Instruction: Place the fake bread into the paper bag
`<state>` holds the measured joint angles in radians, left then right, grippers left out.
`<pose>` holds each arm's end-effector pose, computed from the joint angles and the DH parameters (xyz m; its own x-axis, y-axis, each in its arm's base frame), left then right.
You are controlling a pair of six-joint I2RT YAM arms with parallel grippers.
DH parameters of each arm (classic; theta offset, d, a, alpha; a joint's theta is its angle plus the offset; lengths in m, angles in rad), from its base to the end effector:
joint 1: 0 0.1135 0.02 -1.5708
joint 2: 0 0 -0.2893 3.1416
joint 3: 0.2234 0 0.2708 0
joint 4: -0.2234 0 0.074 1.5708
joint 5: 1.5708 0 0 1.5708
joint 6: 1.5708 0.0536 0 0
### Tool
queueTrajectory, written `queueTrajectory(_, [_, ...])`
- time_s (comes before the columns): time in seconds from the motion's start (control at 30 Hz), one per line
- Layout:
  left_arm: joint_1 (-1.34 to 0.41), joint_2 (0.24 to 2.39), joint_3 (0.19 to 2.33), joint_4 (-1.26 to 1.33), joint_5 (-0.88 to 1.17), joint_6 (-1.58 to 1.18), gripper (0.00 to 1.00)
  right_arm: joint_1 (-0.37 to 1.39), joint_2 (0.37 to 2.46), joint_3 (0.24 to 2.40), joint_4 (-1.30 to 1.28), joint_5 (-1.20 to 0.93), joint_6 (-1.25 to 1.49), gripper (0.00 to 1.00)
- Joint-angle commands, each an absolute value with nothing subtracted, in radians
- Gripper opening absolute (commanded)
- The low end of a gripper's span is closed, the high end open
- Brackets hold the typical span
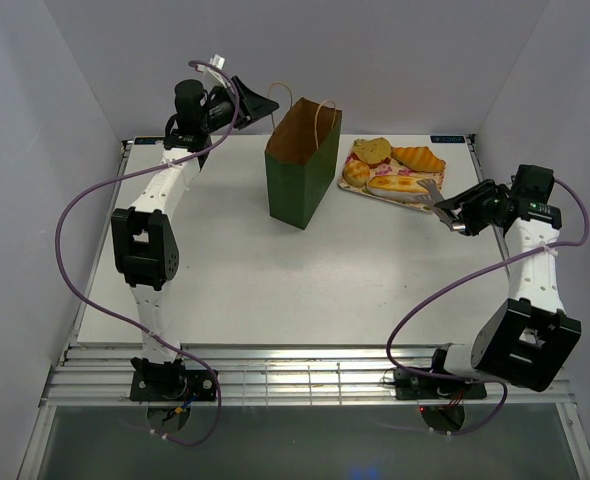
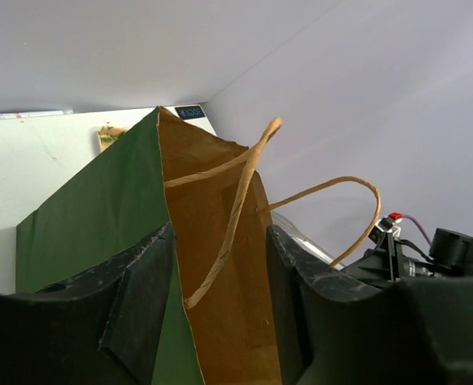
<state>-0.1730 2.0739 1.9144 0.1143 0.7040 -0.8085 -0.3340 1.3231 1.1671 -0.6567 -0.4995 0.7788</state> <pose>0.5304 -0.1279 0.3791 -0.5863 -0.4572 -0.6687 0.4983 0.4473 -0.7427 0.2942 -0.0749 0.3243 -0.5047 0.8278 -0.2450 0.4653 0.4999 0.7305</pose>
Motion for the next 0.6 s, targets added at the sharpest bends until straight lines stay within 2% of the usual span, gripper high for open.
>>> queueTrajectory(0.0, [-0.169, 2.060, 1.944, 0.153, 0.713, -0.844, 0.59, -0.347, 1.330, 1.163, -0.647, -0.502, 0.782, 0.47])
queueTrajectory(0.27, [-0.161, 2.043, 1.925, 0.146, 0.680, -0.876, 0.40, -0.351, 1.396, 1.178, -0.634, -0.485, 0.805, 0.46])
queueTrajectory(0.4, [-0.156, 2.042, 1.921, 0.121, 0.667, -0.890, 0.26, -0.359, 1.440, 1.187, -0.615, -0.480, 0.819, 0.49])
queueTrajectory(0.57, [-0.147, 2.043, 1.925, 0.120, 0.672, -0.911, 0.21, -0.359, 1.473, 1.193, -0.571, -0.482, 0.838, 0.49])
